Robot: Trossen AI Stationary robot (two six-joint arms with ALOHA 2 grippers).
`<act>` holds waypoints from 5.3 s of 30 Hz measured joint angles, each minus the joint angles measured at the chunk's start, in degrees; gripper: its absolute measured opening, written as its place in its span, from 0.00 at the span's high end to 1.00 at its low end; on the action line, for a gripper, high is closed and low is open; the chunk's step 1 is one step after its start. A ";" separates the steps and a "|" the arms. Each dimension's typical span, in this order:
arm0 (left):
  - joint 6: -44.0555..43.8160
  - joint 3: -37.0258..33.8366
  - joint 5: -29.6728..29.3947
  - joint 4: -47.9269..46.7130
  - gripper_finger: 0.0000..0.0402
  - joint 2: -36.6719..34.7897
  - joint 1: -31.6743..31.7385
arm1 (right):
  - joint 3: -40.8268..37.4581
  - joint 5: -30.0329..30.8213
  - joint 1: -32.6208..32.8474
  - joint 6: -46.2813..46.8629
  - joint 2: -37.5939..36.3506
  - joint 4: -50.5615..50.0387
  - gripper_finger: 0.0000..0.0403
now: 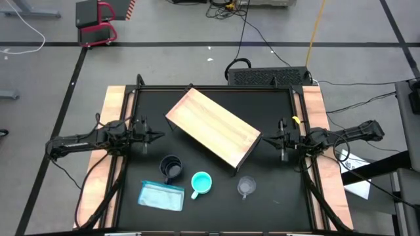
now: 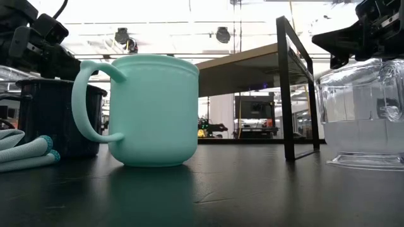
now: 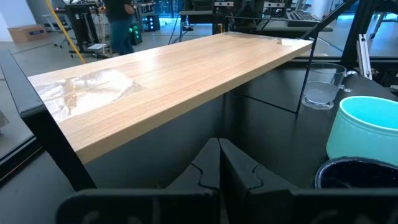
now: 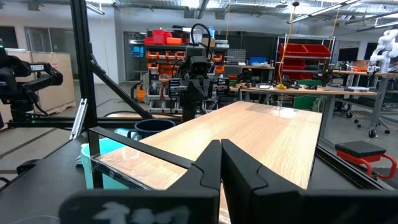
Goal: Stack small to large cups/mugs on shelf
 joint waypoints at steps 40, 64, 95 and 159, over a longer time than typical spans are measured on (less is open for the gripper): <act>0.00 0.00 0.02 0.00 0.99 0.00 0.00 | -0.02 0.00 0.02 0.97 -0.02 4.09 1.00; 0.00 0.00 0.02 0.04 0.99 0.01 -0.01 | 19.48 -14.80 3.96 0.13 7.91 -17.92 1.00; 0.00 0.00 0.02 0.02 0.99 0.01 0.00 | 53.52 -5.91 22.93 -5.32 44.51 -56.08 1.00; 0.00 -0.01 0.02 0.02 0.99 0.01 -0.01 | 55.12 -0.17 29.38 -40.37 71.33 -47.43 1.00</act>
